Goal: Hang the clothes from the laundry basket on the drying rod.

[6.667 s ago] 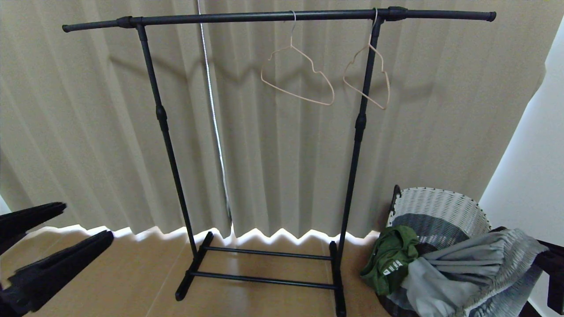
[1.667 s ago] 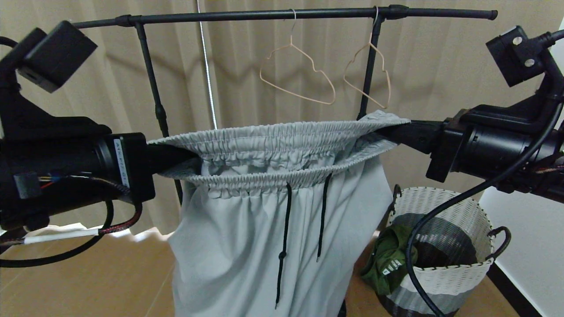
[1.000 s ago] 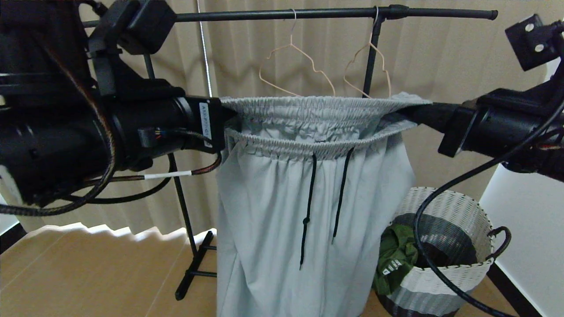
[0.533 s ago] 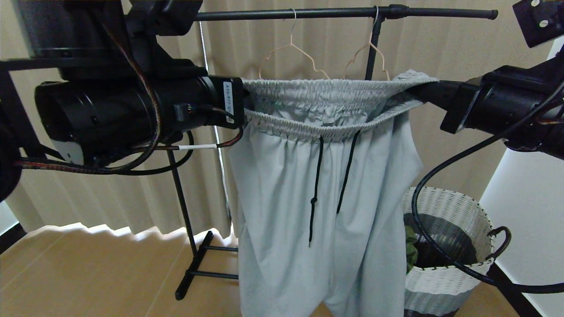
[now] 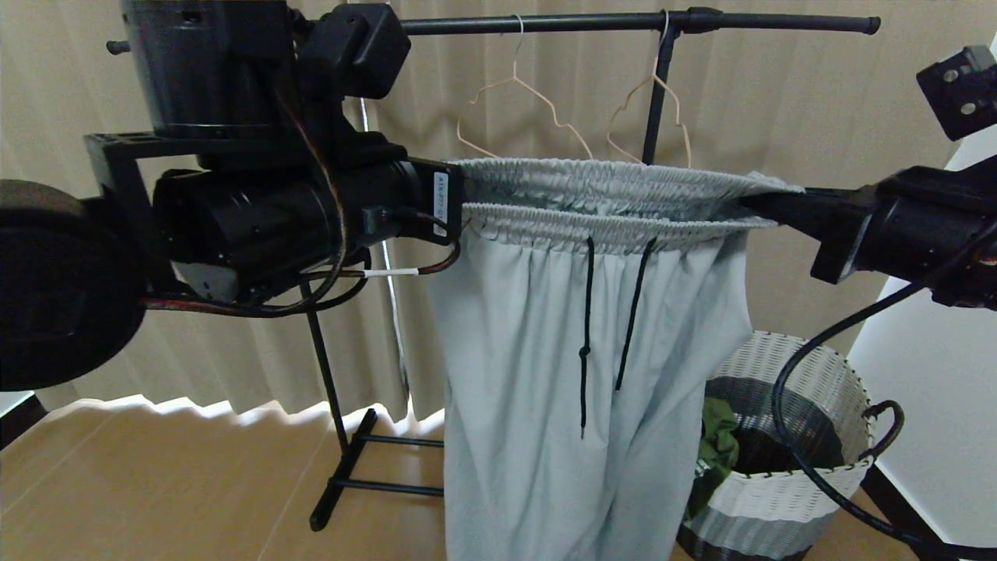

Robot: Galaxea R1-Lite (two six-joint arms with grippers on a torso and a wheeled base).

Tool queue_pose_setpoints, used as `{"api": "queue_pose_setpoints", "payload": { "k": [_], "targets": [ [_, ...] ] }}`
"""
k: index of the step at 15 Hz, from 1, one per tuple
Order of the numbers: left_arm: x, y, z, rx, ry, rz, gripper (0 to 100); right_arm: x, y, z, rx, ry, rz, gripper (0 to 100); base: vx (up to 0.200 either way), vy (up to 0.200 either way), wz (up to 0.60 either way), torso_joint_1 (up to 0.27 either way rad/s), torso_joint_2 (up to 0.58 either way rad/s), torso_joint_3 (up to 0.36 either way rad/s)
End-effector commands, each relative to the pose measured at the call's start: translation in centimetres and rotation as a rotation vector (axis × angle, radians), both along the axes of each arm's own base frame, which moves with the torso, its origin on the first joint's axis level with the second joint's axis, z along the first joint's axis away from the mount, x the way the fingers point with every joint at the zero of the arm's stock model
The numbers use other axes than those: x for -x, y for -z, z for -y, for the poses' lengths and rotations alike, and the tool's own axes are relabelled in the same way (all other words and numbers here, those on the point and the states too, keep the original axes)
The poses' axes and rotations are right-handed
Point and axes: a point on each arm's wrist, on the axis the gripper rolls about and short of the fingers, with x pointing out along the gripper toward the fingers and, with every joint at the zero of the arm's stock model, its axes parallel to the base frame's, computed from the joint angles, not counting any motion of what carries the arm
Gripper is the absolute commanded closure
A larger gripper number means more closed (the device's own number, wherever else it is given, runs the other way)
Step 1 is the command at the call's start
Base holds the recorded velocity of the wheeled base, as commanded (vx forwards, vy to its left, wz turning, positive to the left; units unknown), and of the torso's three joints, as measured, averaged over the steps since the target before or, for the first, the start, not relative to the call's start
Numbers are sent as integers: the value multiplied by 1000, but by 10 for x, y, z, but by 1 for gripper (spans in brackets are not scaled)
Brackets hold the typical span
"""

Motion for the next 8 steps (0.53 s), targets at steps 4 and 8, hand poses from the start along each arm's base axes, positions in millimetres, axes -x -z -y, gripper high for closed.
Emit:
{"api": "queue_pose_setpoints", "payload": {
  "k": [4,8],
  "targets": [
    [-42,17,22,-2,-36,4,100,62,-3,11,3,-139,-18,100,0,0,0,0,0,0],
    [-49,18,28,1,-39,9,100,76,3,15,5,-224,-56,100,0,0,0,0,0,0]
  ]
}}
